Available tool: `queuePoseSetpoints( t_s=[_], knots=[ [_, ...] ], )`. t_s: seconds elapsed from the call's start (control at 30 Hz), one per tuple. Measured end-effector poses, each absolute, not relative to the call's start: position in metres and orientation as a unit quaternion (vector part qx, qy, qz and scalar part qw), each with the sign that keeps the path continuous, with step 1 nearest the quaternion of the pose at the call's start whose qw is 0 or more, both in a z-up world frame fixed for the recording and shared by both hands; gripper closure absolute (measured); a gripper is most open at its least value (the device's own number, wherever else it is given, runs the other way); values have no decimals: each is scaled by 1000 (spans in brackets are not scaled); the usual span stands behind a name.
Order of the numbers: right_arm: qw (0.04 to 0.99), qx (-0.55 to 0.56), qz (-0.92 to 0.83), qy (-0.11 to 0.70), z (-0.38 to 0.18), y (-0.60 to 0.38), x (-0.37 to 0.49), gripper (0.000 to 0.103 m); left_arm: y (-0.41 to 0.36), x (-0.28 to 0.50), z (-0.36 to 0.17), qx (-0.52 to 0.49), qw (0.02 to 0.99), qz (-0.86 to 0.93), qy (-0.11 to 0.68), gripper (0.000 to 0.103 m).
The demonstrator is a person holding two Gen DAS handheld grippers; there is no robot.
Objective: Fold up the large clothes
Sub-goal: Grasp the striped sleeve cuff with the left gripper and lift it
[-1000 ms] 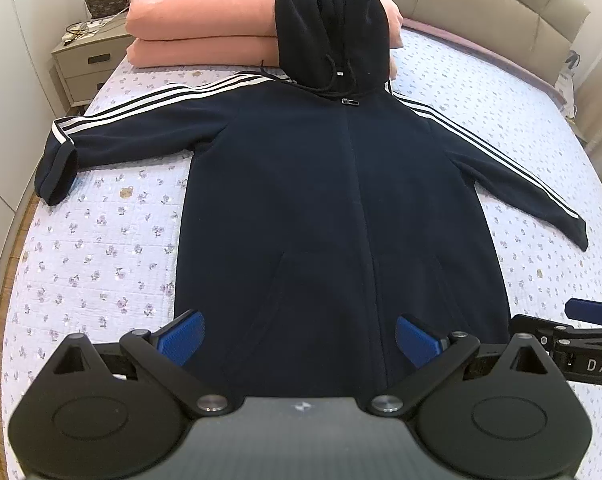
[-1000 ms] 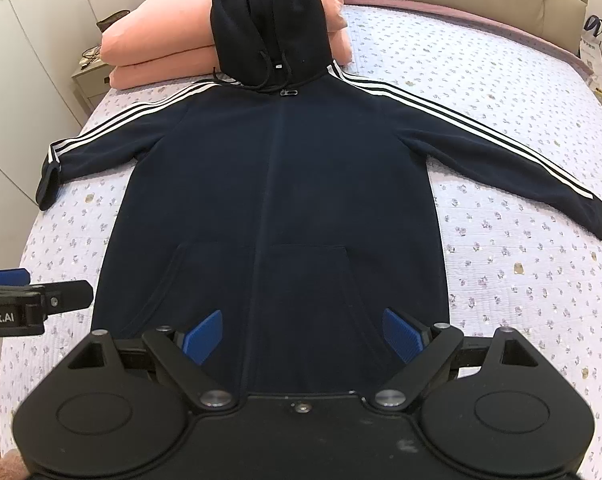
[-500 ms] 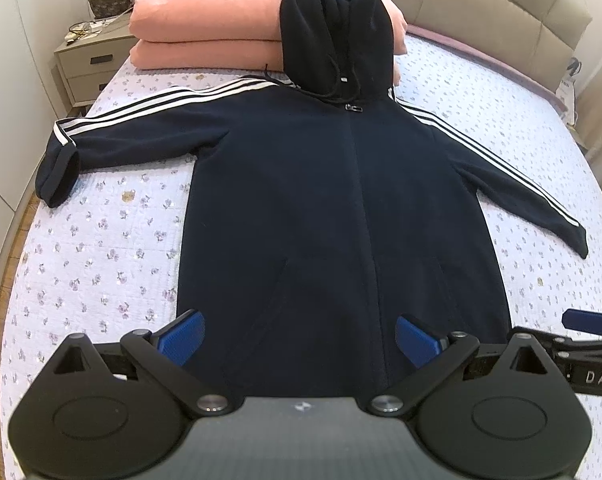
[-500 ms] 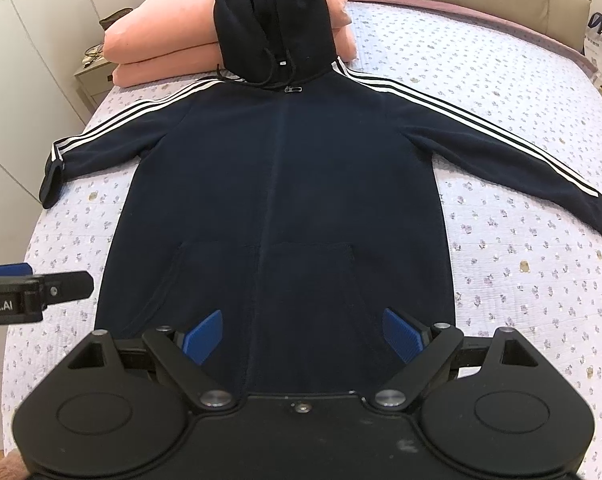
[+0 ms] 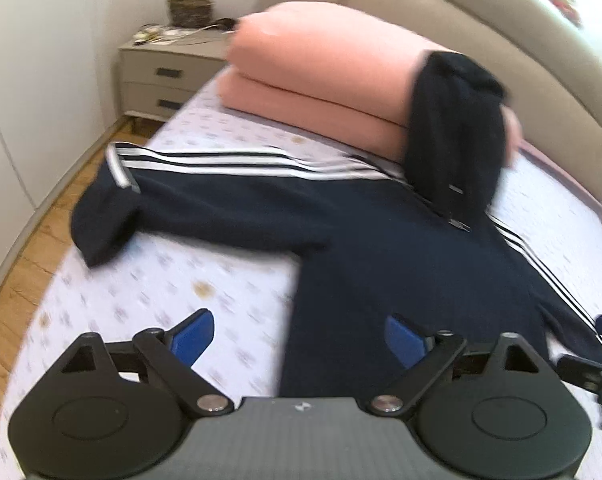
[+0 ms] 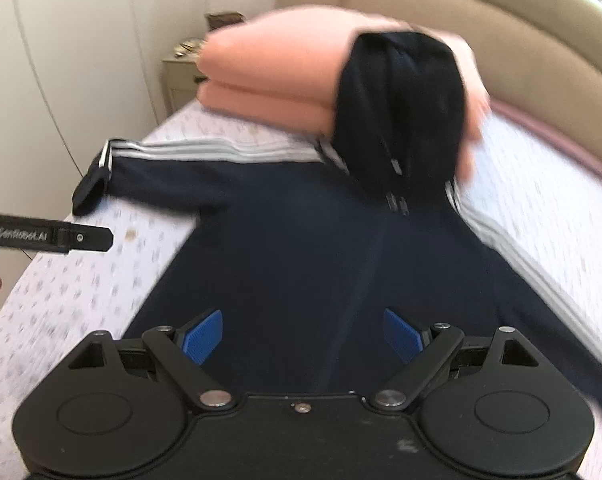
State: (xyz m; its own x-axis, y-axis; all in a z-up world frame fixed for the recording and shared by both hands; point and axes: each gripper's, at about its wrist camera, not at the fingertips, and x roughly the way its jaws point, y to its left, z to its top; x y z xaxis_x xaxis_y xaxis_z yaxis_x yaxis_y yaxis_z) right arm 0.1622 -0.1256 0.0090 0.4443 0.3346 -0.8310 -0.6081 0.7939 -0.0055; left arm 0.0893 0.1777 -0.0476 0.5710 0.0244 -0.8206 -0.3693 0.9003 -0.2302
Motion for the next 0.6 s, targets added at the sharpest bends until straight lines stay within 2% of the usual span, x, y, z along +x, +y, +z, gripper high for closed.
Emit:
queuePoseSetpoints(
  t_s=[0.1, 0.17, 0.27, 0.53, 0.6],
  knots=[
    [831, -164, 314, 430, -4, -102, 182, 0, 234, 111, -73, -214, 856, 148, 446, 11],
    [826, -149, 334, 430, -19, -90, 190, 0, 261, 122, -88, -210, 848, 173, 454, 18],
    [815, -110, 359, 441, -43, -72, 208, 0, 295, 136, -111, -205, 837, 195, 468, 19],
    [801, -69, 357, 476, -90, -42, 241, 0, 328, 168, -157, -148, 825, 229, 495, 19],
    [802, -71, 353, 478, -93, -46, 246, 0, 330, 175, -171, -119, 813, 242, 517, 29]
  ],
)
